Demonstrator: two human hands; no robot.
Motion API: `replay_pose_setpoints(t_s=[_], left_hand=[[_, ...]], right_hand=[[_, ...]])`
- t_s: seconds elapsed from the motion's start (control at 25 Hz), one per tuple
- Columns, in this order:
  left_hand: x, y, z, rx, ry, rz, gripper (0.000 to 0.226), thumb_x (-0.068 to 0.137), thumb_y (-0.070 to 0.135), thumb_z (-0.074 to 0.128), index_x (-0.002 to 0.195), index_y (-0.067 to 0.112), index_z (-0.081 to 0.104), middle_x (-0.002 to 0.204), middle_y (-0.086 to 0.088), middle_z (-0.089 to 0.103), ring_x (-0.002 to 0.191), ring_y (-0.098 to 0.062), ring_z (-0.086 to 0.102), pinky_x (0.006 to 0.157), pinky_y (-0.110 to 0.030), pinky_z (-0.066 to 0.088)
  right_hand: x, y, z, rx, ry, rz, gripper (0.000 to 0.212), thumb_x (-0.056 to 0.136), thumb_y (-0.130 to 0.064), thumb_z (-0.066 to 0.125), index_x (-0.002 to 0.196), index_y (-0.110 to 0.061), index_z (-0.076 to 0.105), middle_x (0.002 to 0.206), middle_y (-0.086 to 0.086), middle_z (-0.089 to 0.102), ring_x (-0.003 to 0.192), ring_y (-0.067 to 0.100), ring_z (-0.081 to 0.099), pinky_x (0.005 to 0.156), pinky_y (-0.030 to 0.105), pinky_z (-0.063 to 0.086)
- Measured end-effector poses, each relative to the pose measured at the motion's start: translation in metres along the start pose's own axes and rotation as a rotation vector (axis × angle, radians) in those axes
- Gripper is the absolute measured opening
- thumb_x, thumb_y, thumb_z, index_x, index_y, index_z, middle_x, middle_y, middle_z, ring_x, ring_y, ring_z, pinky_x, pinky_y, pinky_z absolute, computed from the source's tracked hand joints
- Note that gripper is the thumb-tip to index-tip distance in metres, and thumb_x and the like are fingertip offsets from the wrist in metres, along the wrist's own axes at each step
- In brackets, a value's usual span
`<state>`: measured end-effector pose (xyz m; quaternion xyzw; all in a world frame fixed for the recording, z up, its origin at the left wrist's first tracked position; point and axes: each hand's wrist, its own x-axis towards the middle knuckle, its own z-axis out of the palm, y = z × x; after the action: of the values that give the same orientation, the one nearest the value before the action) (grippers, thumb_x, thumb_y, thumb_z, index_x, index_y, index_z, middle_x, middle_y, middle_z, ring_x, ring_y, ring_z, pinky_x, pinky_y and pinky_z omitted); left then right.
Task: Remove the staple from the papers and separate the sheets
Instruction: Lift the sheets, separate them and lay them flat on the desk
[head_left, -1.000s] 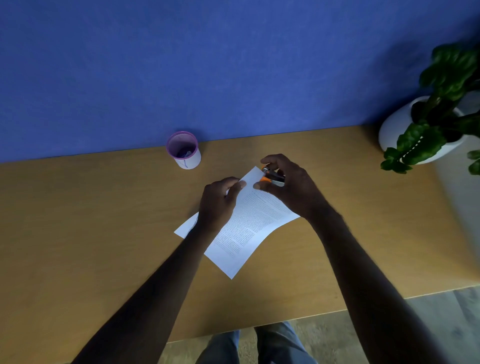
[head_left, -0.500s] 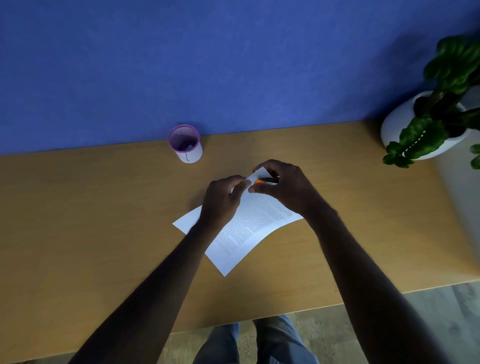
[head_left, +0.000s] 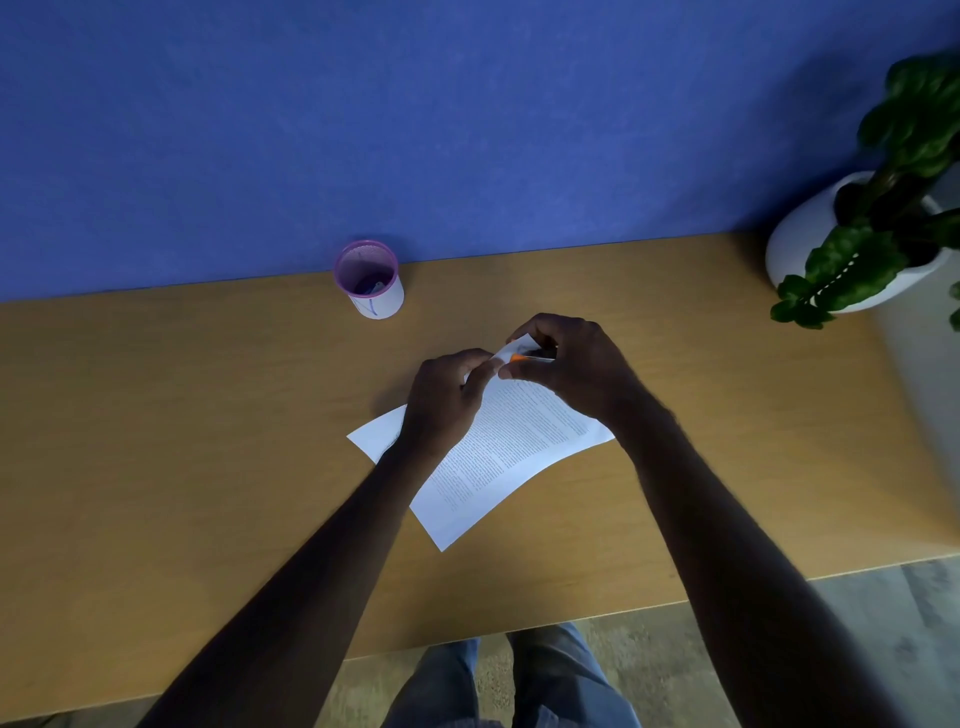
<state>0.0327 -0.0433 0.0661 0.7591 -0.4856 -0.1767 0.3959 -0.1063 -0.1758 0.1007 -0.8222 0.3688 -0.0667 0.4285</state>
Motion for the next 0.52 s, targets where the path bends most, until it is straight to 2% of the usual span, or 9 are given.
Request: replay_pose_setpoints(t_s=[0.12,0.2,0.28,0.44,0.52], left_hand=[[0.0,-0.002,-0.001,0.0,-0.002,0.009,0.027,0.1,0.03,0.066,0.112,0.01,0.079,0.11,-0.005,0.081,0.101,-0.019,0.078,0.096,-0.039,0.061],[0.001,-0.003,0.0,0.002,-0.003,0.009,0.027,0.1,0.03,0.067,0.113,0.01,0.079,0.111,-0.004,0.081,0.101,-0.019,0.077,0.096,-0.039,0.061],[0.002,-0.004,0.0,0.006,-0.004,0.005,0.027,0.1,0.031,0.066,0.112,0.011,0.079,0.11,-0.003,0.081,0.1,-0.017,0.077,0.095,-0.038,0.061],[0.003,-0.008,0.002,0.003,0.017,0.002,0.025,0.1,0.029,0.067,0.11,0.011,0.079,0.109,-0.004,0.081,0.099,-0.018,0.078,0.095,-0.033,0.059],[0.004,-0.01,0.003,-0.019,0.024,-0.013,0.024,0.1,0.03,0.067,0.109,0.012,0.08,0.108,-0.003,0.081,0.098,-0.014,0.077,0.094,-0.029,0.058]], right_hand=[[0.0,-0.003,0.003,-0.022,0.046,-0.004,0.022,0.084,-0.053,0.079,0.093,-0.038,0.066,0.086,-0.024,0.068,0.078,0.0,0.067,0.065,0.021,0.054],[0.002,-0.003,0.005,-0.011,0.054,-0.001,0.021,0.084,-0.053,0.078,0.091,-0.04,0.064,0.083,-0.026,0.066,0.076,-0.002,0.066,0.063,0.017,0.048],[0.004,-0.003,0.006,-0.002,0.047,0.007,0.022,0.084,-0.053,0.079,0.092,-0.039,0.065,0.085,-0.025,0.067,0.077,0.0,0.067,0.063,0.017,0.048],[0.01,0.003,0.007,0.06,-0.014,-0.005,0.023,0.086,-0.049,0.078,0.1,-0.034,0.07,0.092,-0.019,0.072,0.081,0.004,0.07,0.068,0.023,0.058],[0.011,0.007,0.007,0.131,-0.023,-0.046,0.022,0.088,-0.05,0.075,0.105,-0.036,0.07,0.092,-0.016,0.073,0.079,0.005,0.068,0.066,0.02,0.055]])
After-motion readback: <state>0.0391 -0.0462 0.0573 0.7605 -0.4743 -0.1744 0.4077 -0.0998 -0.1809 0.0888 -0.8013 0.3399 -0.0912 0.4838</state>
